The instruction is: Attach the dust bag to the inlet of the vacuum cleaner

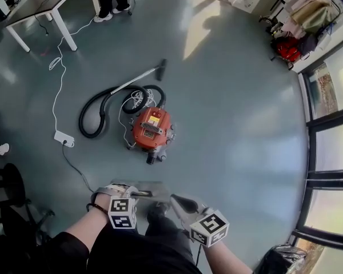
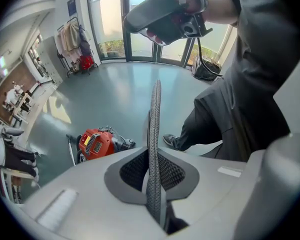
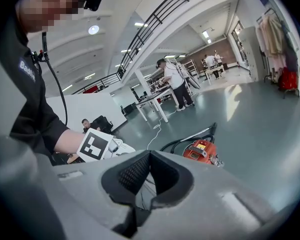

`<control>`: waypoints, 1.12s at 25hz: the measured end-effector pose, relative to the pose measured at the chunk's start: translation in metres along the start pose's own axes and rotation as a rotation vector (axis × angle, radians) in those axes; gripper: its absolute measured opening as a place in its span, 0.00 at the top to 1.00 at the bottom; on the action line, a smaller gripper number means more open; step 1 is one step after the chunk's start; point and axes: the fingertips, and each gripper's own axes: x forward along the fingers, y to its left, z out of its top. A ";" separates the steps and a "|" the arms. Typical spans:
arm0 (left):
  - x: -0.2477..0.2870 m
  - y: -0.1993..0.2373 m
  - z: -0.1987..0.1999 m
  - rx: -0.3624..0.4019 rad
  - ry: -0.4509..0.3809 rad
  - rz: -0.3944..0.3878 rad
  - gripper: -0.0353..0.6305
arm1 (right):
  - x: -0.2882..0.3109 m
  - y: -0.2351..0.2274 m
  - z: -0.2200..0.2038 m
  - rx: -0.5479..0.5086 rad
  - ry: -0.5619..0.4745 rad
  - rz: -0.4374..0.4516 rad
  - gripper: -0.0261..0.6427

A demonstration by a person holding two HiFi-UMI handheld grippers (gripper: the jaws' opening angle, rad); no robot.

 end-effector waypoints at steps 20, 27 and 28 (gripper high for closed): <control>0.133 0.044 -0.062 0.077 -0.020 -0.073 0.89 | 0.103 -0.065 -0.068 0.062 0.003 -0.120 0.97; 0.188 0.049 -0.081 0.070 -0.011 -0.068 0.89 | 0.132 -0.106 -0.101 0.059 0.008 -0.118 0.97; 0.195 0.049 -0.083 0.069 -0.011 -0.070 0.89 | 0.136 -0.112 -0.106 0.059 0.007 -0.117 0.97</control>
